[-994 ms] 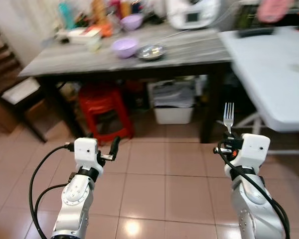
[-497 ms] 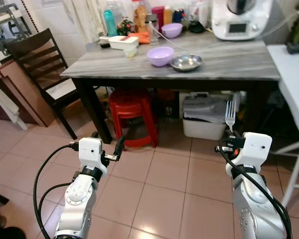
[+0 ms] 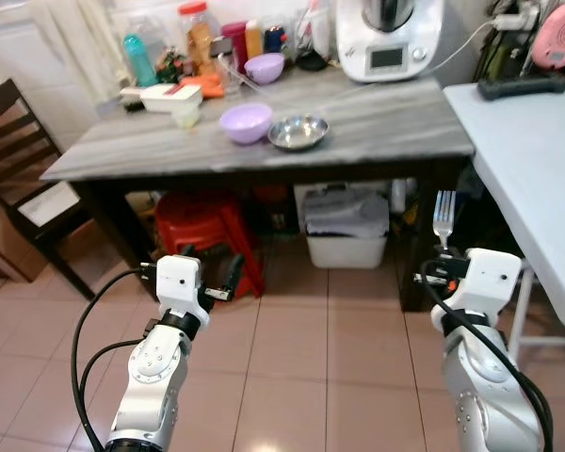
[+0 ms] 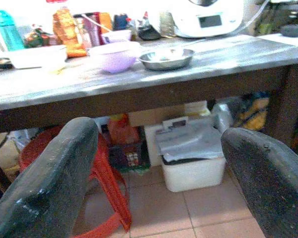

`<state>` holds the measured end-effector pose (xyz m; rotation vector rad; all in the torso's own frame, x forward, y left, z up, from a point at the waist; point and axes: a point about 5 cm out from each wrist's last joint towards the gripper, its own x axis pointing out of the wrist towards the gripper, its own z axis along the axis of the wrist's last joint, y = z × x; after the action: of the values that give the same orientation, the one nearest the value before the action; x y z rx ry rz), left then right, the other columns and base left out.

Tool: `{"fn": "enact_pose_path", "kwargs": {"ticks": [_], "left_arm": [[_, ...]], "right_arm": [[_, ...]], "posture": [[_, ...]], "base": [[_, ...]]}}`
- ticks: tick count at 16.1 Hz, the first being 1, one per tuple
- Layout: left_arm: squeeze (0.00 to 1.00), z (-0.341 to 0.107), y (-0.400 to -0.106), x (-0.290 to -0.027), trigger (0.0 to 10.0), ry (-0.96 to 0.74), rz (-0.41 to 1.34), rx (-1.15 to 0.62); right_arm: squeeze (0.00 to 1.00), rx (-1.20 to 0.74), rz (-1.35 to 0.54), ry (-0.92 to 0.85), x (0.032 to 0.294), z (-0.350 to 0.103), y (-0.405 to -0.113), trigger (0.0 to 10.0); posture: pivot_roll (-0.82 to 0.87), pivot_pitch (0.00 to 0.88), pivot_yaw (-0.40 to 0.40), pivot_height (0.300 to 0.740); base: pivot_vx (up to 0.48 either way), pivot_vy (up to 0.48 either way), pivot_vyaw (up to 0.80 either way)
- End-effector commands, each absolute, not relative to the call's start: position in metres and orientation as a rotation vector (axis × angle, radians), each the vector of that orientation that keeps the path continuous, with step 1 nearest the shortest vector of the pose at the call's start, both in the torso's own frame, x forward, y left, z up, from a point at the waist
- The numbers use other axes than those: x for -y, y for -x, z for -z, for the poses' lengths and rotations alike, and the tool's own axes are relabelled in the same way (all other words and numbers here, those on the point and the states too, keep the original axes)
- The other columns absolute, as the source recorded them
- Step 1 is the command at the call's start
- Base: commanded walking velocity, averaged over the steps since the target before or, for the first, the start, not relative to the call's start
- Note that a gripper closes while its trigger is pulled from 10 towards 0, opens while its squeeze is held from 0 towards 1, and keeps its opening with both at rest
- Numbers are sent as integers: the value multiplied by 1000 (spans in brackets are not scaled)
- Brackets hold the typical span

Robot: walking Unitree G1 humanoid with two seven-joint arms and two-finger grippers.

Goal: Setting the table

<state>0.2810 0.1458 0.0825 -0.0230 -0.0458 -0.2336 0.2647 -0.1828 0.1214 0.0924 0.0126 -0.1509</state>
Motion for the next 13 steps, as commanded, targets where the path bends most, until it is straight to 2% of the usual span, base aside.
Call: {"fn": "enact_pose_path", "kwargs": {"ticks": [1,3,5,13], "left_arm": [[0,-82,-279,-160,10000,6,196,37],[0,-81,-279,-159,10000,7,198,37],[0,-81,-279,-158,10000,10,200,37],[0,-81,-280,-156,10000,14,202,36]], "right_arm": [[0,-1,106,-110,169,-125,-268,10000],[0,1,101,-105,169,-126,-268,10000],[0,6,96,-94,169,-127,-268,10000],[0,7,97,-107,167,-128,-271,10000]], "posture": [[-89,0,128,740],[-89,0,126,740],[-90,0,124,740],[-89,0,121,740]], "base": [[356,0,0],[358,0,0],[358,0,800],[360,0,0]]}}
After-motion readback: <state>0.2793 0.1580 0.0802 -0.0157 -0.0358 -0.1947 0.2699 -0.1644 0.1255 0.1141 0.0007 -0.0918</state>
